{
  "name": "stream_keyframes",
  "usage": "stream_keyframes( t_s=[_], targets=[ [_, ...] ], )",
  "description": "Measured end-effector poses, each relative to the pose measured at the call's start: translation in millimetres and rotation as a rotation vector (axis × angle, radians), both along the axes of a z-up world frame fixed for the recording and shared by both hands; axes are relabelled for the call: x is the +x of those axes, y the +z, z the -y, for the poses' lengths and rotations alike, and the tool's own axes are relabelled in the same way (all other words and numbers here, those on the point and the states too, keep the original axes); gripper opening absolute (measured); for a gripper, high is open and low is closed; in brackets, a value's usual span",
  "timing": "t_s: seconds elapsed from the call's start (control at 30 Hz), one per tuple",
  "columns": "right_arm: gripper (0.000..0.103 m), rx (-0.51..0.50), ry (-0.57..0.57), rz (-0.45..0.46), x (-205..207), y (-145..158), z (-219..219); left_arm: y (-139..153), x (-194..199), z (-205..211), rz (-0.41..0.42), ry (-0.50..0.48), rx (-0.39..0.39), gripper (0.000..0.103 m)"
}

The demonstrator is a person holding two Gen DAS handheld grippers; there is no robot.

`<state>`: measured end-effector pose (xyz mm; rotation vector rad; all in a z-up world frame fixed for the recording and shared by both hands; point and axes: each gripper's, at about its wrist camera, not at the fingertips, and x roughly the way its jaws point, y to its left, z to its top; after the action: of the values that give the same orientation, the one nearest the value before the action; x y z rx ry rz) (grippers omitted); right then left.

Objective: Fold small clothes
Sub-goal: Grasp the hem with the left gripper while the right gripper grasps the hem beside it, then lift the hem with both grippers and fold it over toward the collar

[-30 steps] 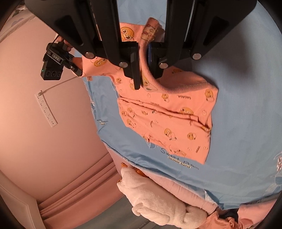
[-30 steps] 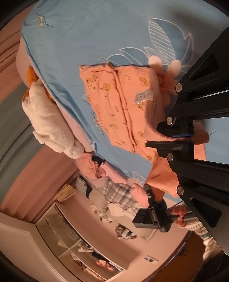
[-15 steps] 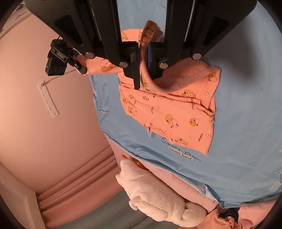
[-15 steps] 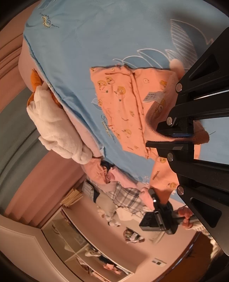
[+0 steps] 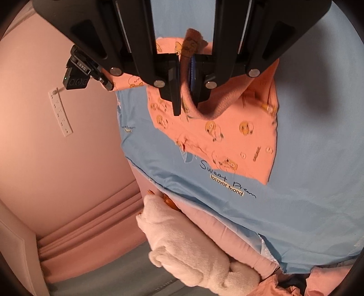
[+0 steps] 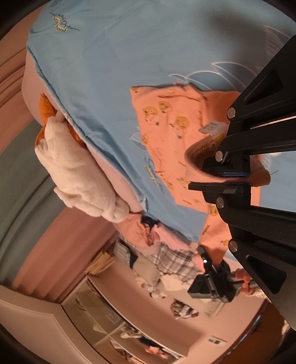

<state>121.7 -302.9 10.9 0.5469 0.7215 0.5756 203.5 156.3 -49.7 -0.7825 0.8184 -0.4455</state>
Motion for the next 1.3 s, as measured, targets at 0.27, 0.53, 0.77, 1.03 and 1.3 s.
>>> stream_keyframes(
  t_s=[0.27,0.53,0.77,1.03,1.3],
  targets=[
    [0.006,0.006,-0.045,-0.06,59.2,-13.7,7.1,-20.3,58.9,-2.9,-0.078,0.032,0.013,0.003],
    [0.006,-0.04,-0.091,-0.171,107.3,-51.0,14.8,-59.8,92.8,-6.8,-0.178,0.049,0.025,0.003],
    [0.006,-0.026,-0.06,-0.272,112.1,-70.5,21.5,-73.6,89.5,-2.7,-0.225,-0.034,-0.001,0.008],
    [0.007,-0.099,0.066,-0.29,93.9,-61.7,15.2,-68.2,77.9,0.7,-0.23,-0.132,0.056,0.007],
    [0.006,0.001,0.083,-0.303,118.3,-56.2,11.5,-95.3,108.4,-39.2,-0.304,0.194,-0.4,0.003]
  ],
)
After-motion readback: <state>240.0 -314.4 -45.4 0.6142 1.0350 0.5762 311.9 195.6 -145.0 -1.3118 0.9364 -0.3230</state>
